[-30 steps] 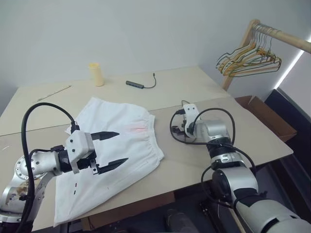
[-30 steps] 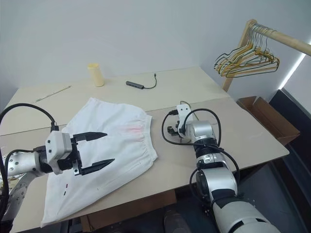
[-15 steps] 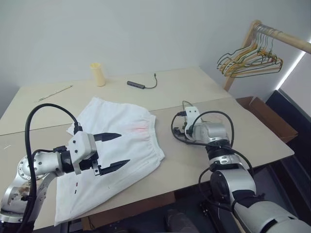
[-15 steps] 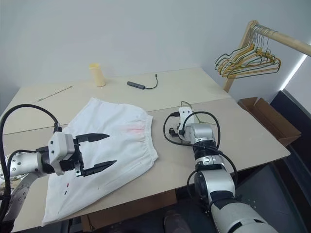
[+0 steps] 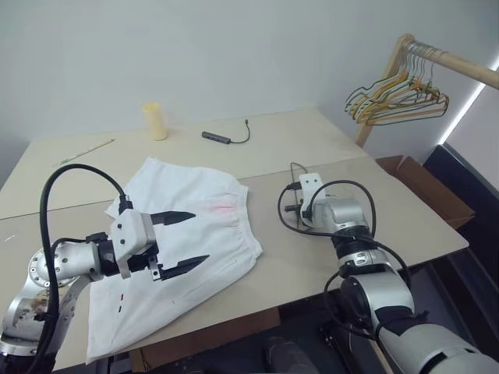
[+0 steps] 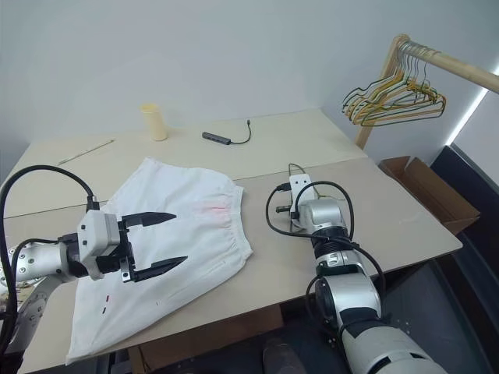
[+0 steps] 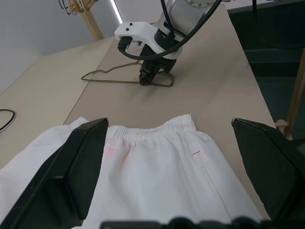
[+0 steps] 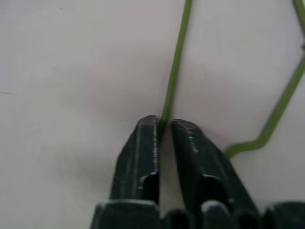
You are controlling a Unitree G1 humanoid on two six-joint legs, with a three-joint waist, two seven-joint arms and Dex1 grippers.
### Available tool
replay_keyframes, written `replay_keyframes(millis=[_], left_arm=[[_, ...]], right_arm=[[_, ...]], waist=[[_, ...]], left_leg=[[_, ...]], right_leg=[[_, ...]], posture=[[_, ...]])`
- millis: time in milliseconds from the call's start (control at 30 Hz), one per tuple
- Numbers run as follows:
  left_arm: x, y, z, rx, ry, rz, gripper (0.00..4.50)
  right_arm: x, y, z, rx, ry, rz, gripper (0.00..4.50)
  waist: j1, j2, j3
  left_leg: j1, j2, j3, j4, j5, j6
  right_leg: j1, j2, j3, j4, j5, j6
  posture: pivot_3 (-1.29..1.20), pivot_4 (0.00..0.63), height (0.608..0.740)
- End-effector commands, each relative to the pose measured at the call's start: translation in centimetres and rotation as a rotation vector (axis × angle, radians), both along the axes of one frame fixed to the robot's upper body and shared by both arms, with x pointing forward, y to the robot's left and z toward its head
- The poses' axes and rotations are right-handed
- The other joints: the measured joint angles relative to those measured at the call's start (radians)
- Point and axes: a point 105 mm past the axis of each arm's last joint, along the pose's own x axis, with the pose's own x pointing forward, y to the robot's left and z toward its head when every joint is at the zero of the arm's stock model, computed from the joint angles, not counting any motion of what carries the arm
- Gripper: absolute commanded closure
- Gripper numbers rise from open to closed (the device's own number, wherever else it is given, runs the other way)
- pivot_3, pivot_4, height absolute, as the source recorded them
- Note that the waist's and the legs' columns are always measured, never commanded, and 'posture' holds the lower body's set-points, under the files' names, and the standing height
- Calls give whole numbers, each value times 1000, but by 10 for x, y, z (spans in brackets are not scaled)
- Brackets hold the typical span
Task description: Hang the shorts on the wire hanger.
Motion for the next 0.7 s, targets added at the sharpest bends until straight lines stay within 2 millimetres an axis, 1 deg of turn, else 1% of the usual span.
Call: replay_keyframes(millis=[33, 100, 233, 300, 367, 400, 500, 600, 633, 700], left_arm=[[0, -4, 8, 5, -48, -20, 0], [0, -4, 7, 7, -48, -19, 0], [2, -5, 7, -10, -52, -3, 0], [7, -5, 9, -44, -52, 28, 0], [13, -5, 14, -115, -40, 71, 0], [19, -5, 18, -180, -10, 102, 0], [29, -4, 26, -333, 80, 155, 0], [47, -2, 36, -560, 202, 234, 0], [51, -2, 37, -603, 233, 253, 0], [64, 1, 42, -763, 317, 316, 0]], right_arm=[[-10, 3, -19, -3, 65, 15, 4474], [-10, 2, -18, 1, 62, 14, 4474], [-4, 3, -5, -15, -20, 28, 4474], [0, 8, 12, -37, -97, 65, 4474], [1, 15, 30, -42, -183, 115, 4474], [0, 20, 43, -31, -241, 139, 4474], [-7, 32, 67, -18, -352, 217, 4474], [-21, 49, 97, 37, -485, 309, 4474], [-25, 52, 103, 46, -517, 330, 4474], [-38, 62, 118, 69, -620, 412, 4474]], waist=[[0, 0, 0], [1, 0, 0], [1, 0, 0], [1, 0, 0], [4, 1, 1], [4, 2, 1], [7, 5, 4], [19, 7, 5], [25, 7, 5], [30, 7, 4]], left_leg=[[0, 0, 0, 0, 0, 0], [0, 0, 0, 0, 0, 0], [0, 0, 0, 0, 0, 0], [0, 0, 0, 0, 0, 0], [0, 0, -1, 0, 0, 0], [0, 0, -1, 0, 0, 0], [-2, 0, -2, 0, 0, 0], [-2, 0, -7, 0, 0, 0], [-2, 0, -8, 0, 0, 0], [-2, 0, -9, 0, 0, 0]], right_leg=[[0, 0, 0, 0, 0, 0], [0, 0, 0, 0, 0, 0], [0, 0, 0, 0, 0, 0], [0, 0, 0, 0, 0, 0], [-1, 0, 0, -1, 0, 0], [-2, 0, 0, 0, 0, 0], [-3, 0, 0, 0, 0, 1], [-4, 0, 0, -1, 0, 1], [-4, 0, 0, -1, 0, 1], [-4, 0, -1, -1, 0, 1]], posture=[[-102, 0, 740], [-102, 0, 740], [-105, 0, 740], [-105, 0, 740], [-107, 0, 740], [-108, 0, 740], [-110, 0, 740], [-110, 0, 740], [-111, 0, 740], [-112, 0, 740]])
